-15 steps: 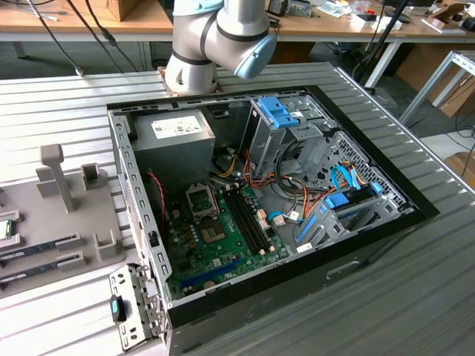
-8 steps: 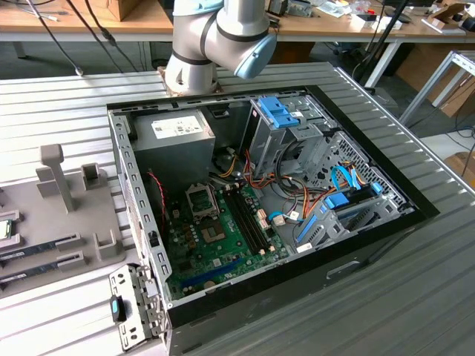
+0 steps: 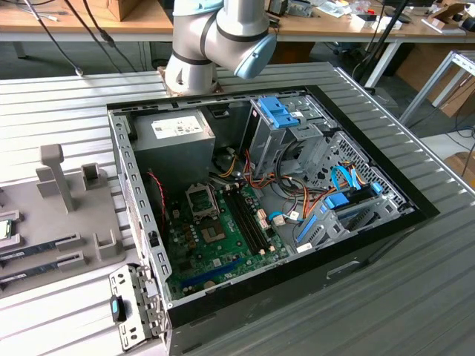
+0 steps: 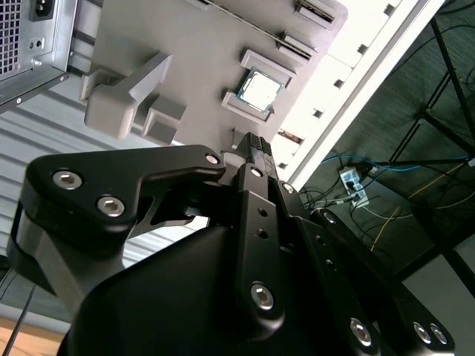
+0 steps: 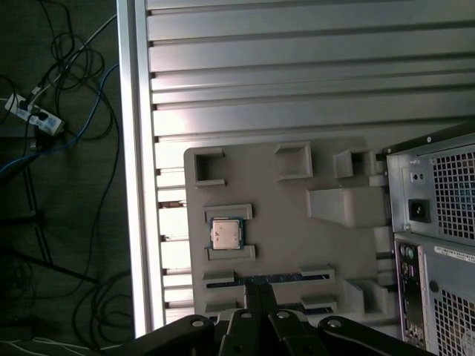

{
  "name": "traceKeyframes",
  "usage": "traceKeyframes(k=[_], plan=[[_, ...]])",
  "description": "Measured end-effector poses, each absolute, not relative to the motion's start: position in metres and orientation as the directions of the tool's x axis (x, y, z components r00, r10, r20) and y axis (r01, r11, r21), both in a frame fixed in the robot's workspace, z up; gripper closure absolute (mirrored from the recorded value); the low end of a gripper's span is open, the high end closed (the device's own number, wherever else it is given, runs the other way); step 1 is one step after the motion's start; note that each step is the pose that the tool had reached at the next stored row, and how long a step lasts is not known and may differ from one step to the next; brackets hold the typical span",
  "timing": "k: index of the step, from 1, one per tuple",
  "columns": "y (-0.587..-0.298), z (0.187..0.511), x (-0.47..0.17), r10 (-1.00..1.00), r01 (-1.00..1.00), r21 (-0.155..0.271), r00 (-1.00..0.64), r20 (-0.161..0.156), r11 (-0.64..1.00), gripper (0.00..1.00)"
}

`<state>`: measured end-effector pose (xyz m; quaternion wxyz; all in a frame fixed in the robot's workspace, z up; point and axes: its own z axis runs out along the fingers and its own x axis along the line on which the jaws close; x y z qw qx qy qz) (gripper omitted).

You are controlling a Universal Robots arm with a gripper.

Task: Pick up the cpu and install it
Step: 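Reach for the cpu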

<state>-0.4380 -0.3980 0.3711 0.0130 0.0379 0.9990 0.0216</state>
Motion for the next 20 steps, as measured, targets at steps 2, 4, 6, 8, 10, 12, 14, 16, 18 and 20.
traceKeyframes(k=[2, 4, 6, 8, 10, 12, 14, 16, 18, 20], plan=[[-0.398, 0.3699, -0.438, 0.076, 0.075, 0.044, -0.997, -0.024, 0.996, 0.89], [-0.398, 0.3693, -0.438, 0.076, 0.075, 0.044, -0.997, -0.024, 0.996, 0.89], [-0.398, 0.3686, -0.438, 0.076, 0.075, 0.044, -0.997, -0.024, 0.996, 0.89], [-0.398, 0.3681, -0.438, 0.076, 0.075, 0.044, -0.997, -0.024, 0.996, 0.89], [-0.398, 0.3675, -0.438, 0.076, 0.075, 0.044, -0.997, -0.024, 0.996, 0.89], [-0.398, 0.367, -0.438, 0.076, 0.075, 0.044, -0.997, -0.024, 0.996, 0.89], [-0.398, 0.3666, -0.438, 0.076, 0.075, 0.044, -0.997, -0.024, 0.996, 0.89], [-0.398, 0.3662, -0.438, 0.076, 0.075, 0.044, -0.997, -0.024, 0.996, 0.89], [-0.398, 0.3659, -0.438, 0.076, 0.075, 0.044, -0.997, -0.024, 0.996, 0.89], [-0.398, 0.3655, -0.438, 0.076, 0.075, 0.044, -0.997, -0.024, 0.996, 0.89]])
